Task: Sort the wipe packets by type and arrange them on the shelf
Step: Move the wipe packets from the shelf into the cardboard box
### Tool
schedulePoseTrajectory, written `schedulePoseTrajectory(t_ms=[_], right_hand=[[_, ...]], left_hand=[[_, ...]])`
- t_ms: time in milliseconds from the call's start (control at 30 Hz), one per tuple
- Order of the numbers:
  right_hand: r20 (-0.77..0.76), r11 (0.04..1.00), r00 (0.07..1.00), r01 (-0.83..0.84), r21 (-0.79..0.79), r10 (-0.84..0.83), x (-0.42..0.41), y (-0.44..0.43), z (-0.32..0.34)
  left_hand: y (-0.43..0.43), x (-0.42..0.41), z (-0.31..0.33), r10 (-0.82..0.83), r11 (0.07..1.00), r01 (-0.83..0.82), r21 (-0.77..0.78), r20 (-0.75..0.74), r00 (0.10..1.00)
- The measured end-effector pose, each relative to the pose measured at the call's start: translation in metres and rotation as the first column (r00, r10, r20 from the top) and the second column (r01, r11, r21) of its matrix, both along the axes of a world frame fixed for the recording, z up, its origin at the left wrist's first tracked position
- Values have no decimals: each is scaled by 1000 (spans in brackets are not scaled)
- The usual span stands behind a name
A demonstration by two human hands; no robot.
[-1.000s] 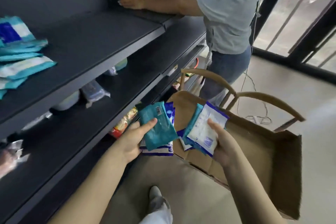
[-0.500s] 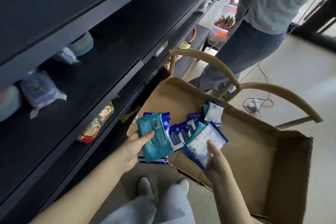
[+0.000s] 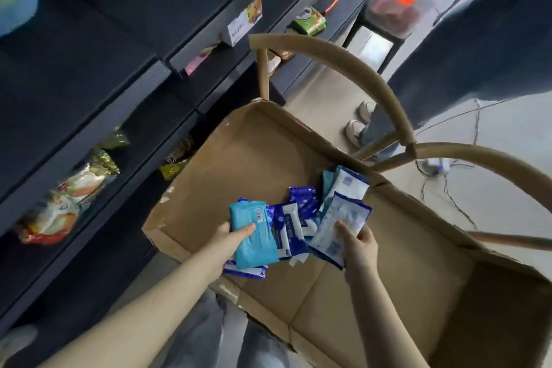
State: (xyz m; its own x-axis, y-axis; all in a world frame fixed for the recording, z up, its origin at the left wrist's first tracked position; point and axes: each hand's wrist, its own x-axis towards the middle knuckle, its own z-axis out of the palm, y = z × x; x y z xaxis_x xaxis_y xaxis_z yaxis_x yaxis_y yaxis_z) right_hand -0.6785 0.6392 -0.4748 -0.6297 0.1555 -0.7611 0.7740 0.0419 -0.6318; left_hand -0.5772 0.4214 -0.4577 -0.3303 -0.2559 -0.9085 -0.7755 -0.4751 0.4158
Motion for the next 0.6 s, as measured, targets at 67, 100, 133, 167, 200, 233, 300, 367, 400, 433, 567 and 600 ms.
schedulePoseTrajectory(t_ms=[67, 100, 133, 167, 200, 233, 300, 367, 400, 433, 567, 600], right_hand=[[-7, 995, 995, -101, 11, 101, -35, 3, -16], [4, 990, 990, -142, 4, 142, -52, 2, -23], [23, 983, 983, -185, 2, 184, -67, 0, -28], [44, 974, 974, -225, 5, 224, -80, -2, -33], [62, 963, 962, -268, 13, 267, -90, -6, -38], [82, 952, 950, -304, 29, 301, -96, -9, -45], [100, 925, 928, -368, 98, 359, -101, -17, -59], [45, 854, 888, -452, 256, 457, -100, -27, -70], [16, 802, 856, -490, 343, 516, -99, -32, -73], [-1, 756, 829, -508, 414, 559, -98, -35, -75], [14, 761, 876, -427, 488, 482, -88, -32, -70], [11, 796, 903, -385, 467, 430, -83, -28, -66]], left_hand=[[8, -26, -24, 24, 999, -23, -41, 29, 999], [11, -39, -35, 32, 997, -30, -66, 41, 999], [14, -52, -46, 47, 995, -42, -88, 52, 998], [16, -65, -56, 57, 993, -50, -105, 63, 996], [18, -77, -62, 60, 992, -52, -115, 67, 996], [21, -87, -67, 55, 991, -46, -124, 71, 996], [23, -102, -77, 16, 987, 0, -163, 92, 996], [21, -109, -82, -48, 979, 70, -191, 118, 992], [19, -111, -84, -78, 977, 101, -189, 125, 989], [18, -111, -84, -104, 976, 125, -176, 127, 987], [6, -95, -67, -169, 982, 177, -70, 111, 979], [1, -87, -64, -166, 984, 172, -49, 102, 981]])
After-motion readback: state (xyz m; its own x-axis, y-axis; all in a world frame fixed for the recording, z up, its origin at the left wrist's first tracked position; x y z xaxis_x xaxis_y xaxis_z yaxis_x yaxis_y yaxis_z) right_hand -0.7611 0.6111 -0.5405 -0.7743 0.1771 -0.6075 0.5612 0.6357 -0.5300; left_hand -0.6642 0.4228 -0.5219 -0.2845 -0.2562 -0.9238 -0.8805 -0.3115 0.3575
